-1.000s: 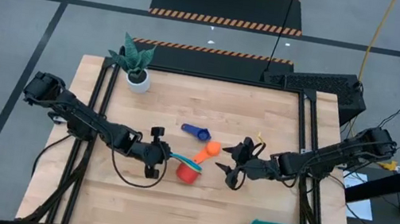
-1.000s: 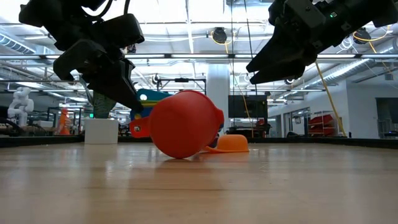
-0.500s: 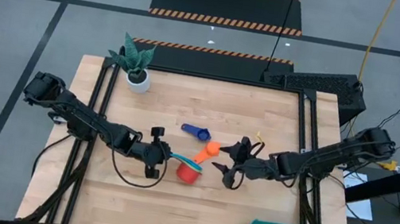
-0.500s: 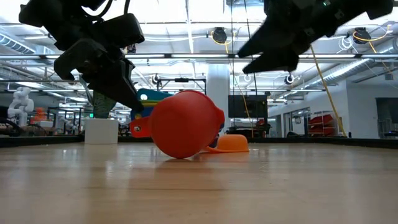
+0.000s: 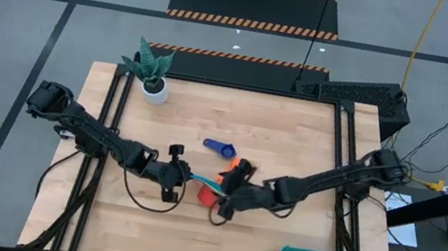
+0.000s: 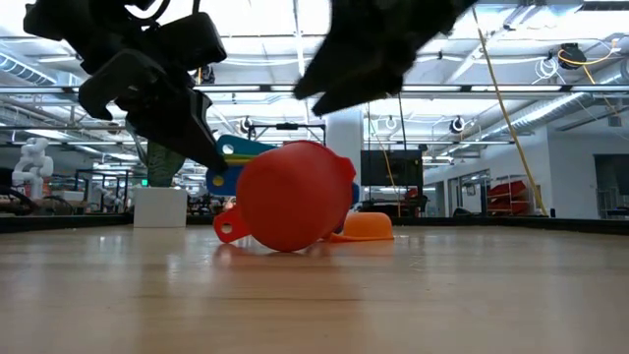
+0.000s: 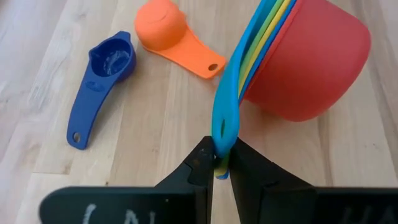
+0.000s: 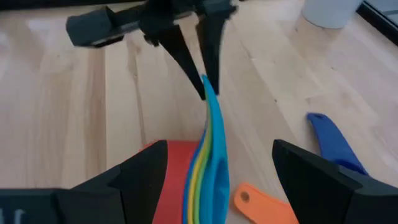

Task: Nest measuring cups in basket
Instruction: Stack the orange measuring cup on top of the light blue measuring cup

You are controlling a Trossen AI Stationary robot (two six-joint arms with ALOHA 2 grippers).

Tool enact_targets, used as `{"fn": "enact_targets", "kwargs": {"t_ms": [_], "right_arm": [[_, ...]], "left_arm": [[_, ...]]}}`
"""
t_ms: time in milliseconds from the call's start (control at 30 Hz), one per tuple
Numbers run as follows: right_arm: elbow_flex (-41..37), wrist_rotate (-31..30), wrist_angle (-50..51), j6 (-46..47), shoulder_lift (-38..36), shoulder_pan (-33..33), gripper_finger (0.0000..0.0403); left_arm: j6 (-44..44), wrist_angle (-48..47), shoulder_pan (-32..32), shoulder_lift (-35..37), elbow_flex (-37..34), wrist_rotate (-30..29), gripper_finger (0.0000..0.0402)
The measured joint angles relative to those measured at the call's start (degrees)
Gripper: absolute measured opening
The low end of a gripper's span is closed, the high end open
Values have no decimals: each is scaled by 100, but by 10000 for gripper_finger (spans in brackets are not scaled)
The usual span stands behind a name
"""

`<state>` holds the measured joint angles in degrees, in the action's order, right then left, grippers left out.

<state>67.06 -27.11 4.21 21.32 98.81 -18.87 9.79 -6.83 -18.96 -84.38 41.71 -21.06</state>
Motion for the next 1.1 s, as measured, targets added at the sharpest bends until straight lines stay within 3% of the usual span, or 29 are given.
{"fn": "enact_targets", "kwargs": {"t_ms": [233,1100], "right_arm": [[955,8,785,-108,432,17,281],[971,551,516,219,941,202,282]], "left_arm": [[2,-24,-68,2,-37,-11,40],[6,70,-66,2,-44,-2,40]]}}
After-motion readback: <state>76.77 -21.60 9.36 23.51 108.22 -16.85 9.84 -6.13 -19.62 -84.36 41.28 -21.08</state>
